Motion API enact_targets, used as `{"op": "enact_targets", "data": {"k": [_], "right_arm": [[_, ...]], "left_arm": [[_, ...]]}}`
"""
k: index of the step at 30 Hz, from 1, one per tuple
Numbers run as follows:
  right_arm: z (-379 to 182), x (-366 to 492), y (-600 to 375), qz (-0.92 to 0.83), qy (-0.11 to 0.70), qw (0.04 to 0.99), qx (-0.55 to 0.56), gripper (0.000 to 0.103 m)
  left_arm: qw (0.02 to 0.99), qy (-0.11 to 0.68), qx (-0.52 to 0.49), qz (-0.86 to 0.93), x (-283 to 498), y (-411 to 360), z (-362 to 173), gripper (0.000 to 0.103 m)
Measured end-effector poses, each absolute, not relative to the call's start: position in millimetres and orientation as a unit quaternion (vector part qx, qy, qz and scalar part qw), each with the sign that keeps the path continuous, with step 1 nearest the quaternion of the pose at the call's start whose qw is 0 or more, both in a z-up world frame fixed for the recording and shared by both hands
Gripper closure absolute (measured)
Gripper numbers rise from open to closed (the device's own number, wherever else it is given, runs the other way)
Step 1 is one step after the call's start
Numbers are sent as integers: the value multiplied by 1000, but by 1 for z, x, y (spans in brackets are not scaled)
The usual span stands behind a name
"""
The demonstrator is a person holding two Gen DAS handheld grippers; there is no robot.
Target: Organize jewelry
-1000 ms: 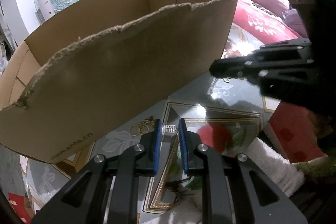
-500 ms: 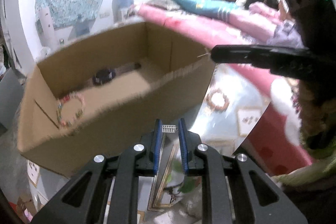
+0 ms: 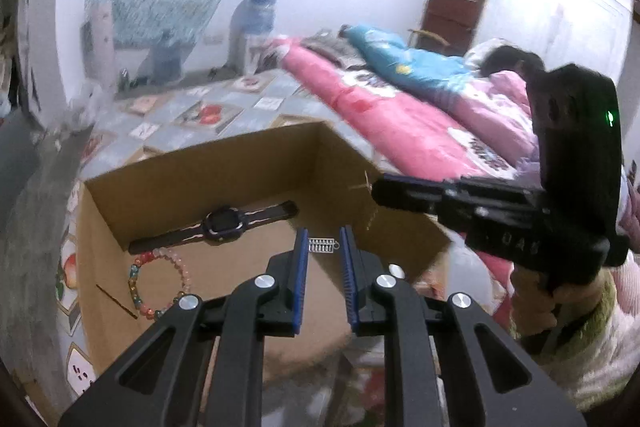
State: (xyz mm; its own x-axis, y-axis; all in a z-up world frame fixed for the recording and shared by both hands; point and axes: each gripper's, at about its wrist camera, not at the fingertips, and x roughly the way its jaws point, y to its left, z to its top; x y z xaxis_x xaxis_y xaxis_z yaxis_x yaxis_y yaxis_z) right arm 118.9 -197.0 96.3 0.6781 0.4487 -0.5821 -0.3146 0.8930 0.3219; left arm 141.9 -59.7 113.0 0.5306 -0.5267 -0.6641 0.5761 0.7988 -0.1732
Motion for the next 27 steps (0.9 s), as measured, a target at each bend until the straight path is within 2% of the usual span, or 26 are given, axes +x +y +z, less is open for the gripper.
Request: {"op": "enact_targets", "data": {"k": [4,9,10,12,13,18,20,24,27], "right_arm": [[73,149,-192,193,391,894,100,103],[58,162,-187,168,416,889,92,98],[57,162,-186,166,414,890,90,98],[59,158,-184,163,411,893,87,93],[60,157,-184,162,409,894,86,91],[65,151,-183,158,397,900,86,74],[68,148,-184,153,391,904,86,70],[77,137,-190,133,378,912,93,50],[85,129,-194,121,365,918,95,43]], "left_arm": [[871,399,40,-285,173,-63,91,87],[866,425,49,-258,192,-65,69,86],[866,428,50,-254,194,-65,67,83],[867,432,53,-242,196,-64,63,68],[868,433,53,-237,196,-64,62,65],[876,424,58,-221,192,-62,65,45],[880,419,57,-215,189,-60,68,41],[889,406,47,-206,181,-51,78,29],[895,395,40,-204,172,-45,85,23]]}}
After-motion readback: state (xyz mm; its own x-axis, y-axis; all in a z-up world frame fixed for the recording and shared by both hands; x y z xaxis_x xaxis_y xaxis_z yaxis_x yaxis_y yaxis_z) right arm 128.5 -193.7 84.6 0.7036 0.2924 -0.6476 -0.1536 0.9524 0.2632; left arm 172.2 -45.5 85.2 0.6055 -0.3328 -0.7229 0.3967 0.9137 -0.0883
